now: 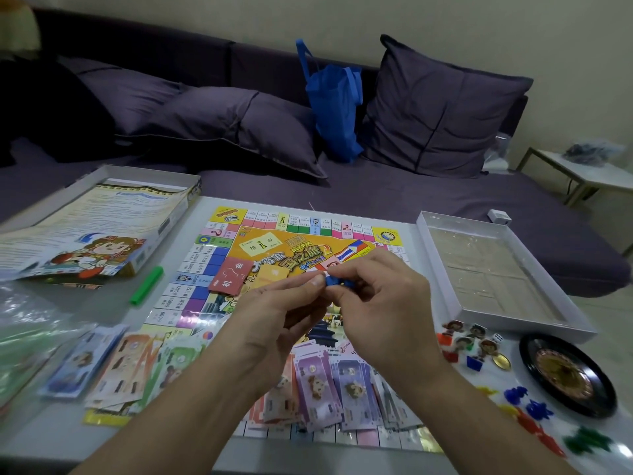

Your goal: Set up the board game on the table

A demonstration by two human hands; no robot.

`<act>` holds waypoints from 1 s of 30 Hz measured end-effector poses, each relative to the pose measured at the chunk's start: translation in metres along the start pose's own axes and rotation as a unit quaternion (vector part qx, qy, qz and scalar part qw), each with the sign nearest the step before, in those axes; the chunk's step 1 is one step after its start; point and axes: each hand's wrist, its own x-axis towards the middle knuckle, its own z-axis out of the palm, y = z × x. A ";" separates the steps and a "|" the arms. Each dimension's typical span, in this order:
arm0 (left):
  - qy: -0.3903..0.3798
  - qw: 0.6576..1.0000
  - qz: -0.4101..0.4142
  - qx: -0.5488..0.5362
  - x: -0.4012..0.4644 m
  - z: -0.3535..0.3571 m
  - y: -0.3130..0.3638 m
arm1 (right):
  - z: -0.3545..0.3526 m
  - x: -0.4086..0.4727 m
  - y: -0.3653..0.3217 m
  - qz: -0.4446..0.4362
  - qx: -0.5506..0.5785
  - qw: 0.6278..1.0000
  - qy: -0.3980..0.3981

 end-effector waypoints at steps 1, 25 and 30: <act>-0.001 1.000 0.001 -0.002 0.000 0.001 0.000 | 0.000 -0.001 0.000 -0.005 -0.006 1.000 0.002; -0.033 0.998 -0.010 -0.042 0.005 0.006 -0.006 | -0.002 0.010 0.012 0.277 0.340 0.899 -0.001; -0.032 0.995 -0.003 -0.090 0.004 0.008 -0.009 | 0.004 0.007 0.010 0.271 0.359 0.893 0.031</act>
